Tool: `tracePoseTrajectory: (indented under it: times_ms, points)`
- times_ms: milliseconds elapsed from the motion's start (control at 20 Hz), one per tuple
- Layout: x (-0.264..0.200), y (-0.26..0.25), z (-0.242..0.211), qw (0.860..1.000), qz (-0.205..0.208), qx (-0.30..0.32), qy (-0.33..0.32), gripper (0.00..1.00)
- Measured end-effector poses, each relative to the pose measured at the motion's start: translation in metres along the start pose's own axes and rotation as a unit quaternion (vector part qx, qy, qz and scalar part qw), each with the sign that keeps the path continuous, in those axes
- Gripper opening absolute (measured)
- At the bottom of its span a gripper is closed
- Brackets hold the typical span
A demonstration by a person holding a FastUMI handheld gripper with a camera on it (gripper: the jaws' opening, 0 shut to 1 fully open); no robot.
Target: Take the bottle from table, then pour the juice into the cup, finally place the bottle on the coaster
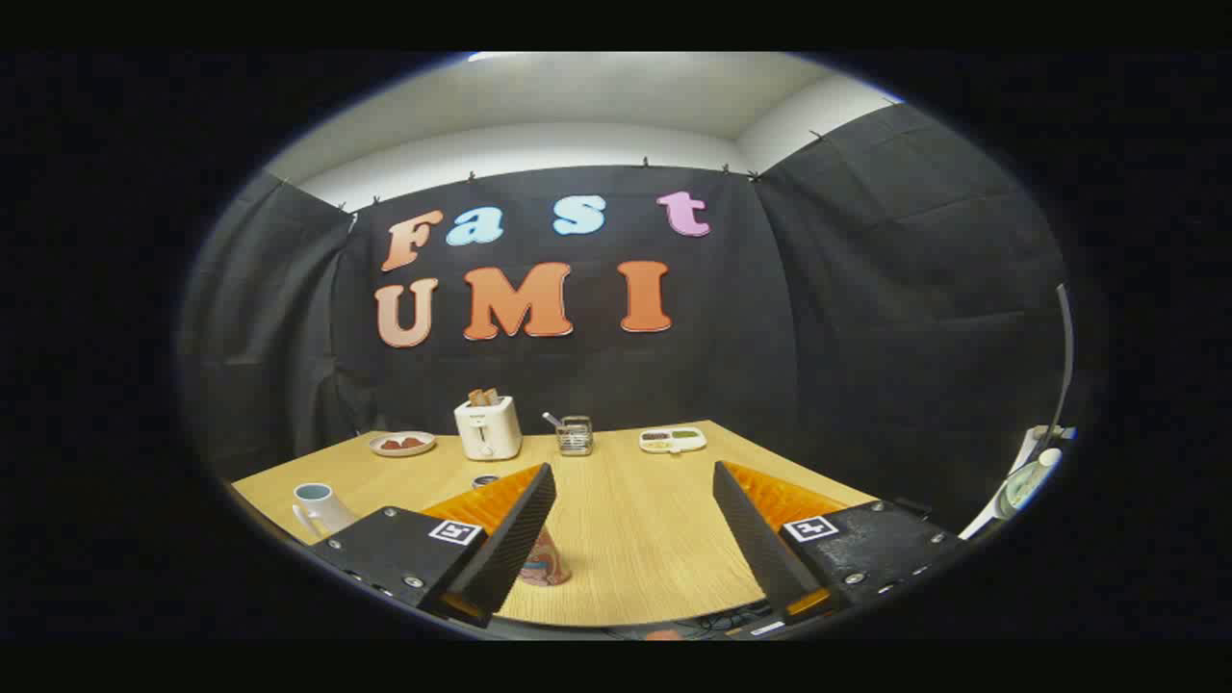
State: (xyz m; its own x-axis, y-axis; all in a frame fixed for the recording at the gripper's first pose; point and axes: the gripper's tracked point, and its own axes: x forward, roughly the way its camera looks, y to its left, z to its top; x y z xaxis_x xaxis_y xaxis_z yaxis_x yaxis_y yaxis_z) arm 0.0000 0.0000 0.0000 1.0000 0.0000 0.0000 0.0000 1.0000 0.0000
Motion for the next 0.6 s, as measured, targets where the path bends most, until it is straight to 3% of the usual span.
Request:
tracePoseTrajectory:
  times_ms: [600]
  points:
    - [-0.008, 0.028, 0.002, 0.999, 0.027, -0.02, -0.003, 0.98]
